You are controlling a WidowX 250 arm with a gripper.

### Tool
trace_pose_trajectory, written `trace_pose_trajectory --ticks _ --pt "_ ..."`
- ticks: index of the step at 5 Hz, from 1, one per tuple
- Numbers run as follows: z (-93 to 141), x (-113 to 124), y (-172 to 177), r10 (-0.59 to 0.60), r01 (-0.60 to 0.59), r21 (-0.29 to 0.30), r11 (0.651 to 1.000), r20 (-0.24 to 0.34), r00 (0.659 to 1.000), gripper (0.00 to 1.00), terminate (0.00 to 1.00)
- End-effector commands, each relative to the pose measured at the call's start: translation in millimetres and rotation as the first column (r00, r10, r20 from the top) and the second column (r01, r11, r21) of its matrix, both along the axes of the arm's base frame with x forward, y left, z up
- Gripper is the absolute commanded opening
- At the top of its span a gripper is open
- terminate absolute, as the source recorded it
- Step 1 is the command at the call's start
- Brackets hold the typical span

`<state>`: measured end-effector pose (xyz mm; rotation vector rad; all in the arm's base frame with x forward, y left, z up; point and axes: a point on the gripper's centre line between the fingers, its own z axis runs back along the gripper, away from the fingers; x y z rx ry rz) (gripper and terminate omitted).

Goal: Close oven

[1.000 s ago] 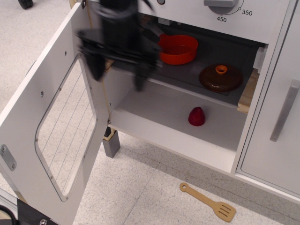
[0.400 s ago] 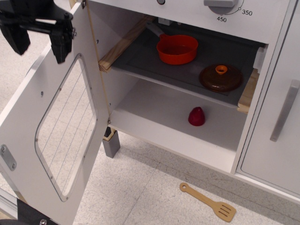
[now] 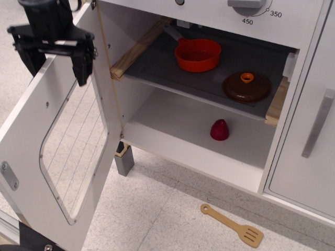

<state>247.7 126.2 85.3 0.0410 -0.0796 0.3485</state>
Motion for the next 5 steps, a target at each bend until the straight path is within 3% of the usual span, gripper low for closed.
trace_pose_trajectory --ticks 1,3,4,5 --pt "-6.9 20.7 -45.2 0.072 -0.072 -0.005 0.997 0.068 0.995 1.00 0.00" --pt "7.0 58.5 -97.9 0.224 -0.222 -0.036 0.975 0.152 0.963 1.00 0.00" --pt "19.3 73.7 -113.4 0.265 -0.258 -0.063 0.964 0.167 0.949 1.00 0.00" --pt "44.0 73.6 -125.0 0.269 -0.250 -0.137 0.959 0.144 0.952 1.00 0.00"
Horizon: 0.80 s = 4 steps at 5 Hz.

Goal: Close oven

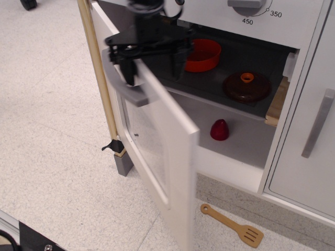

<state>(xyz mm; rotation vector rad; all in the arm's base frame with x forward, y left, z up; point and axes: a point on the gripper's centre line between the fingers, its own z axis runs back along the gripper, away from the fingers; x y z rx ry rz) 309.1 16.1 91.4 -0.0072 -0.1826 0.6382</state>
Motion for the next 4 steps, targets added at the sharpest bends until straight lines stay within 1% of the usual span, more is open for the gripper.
trace_pose_trajectory --ticks 1,2,3,4 --pt "48.8 -10.5 -21.9 -0.103 0.108 -0.093 0.990 0.056 0.993 1.00 0.00" --pt "47.5 -51.8 -25.2 -0.337 0.339 -0.078 0.938 0.037 0.941 1.00 0.00" --pt "28.6 -90.1 -12.9 -0.543 0.541 -0.078 0.838 -0.001 0.840 1.00 0.00" --pt "-14.3 -101.5 5.1 -0.630 0.629 -0.041 0.777 -0.046 0.775 1.00 0.00"
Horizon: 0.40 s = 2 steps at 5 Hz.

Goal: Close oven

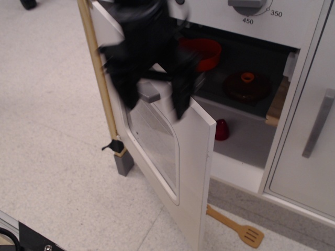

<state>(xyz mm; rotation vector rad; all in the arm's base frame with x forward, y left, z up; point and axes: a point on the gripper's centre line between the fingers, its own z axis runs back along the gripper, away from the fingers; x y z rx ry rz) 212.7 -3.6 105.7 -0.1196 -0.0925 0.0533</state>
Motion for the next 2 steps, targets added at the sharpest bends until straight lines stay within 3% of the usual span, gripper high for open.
trace_pose_trajectory --ticks 1,2 --pt "-64.7 0.7 24.5 -0.104 0.098 0.129 0.987 0.037 0.994 1.00 0.00" --pt "-78.4 10.7 13.4 -0.104 0.098 0.116 0.988 0.044 0.994 1.00 0.00"
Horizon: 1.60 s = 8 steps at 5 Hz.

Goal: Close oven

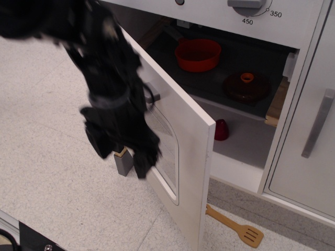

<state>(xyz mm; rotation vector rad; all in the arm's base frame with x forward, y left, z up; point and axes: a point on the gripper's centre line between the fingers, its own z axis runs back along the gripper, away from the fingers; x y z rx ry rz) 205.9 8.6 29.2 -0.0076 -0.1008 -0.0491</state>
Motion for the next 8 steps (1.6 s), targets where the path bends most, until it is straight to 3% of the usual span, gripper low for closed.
trace_pose_trajectory --ticks 1,4,6,8 --pt "-2.7 34.8 -13.6 -0.003 0.005 -0.035 0.999 0.062 0.998 1.00 0.00" --pt "9.2 99.6 -55.4 0.081 -0.062 -0.120 0.991 0.158 0.984 1.00 0.00" --pt "5.9 148.5 -70.0 0.170 -0.144 -0.135 0.980 0.198 0.965 1.00 0.00" --pt "1.9 176.0 -71.8 0.206 -0.177 -0.139 0.974 0.238 0.949 1.00 0.00"
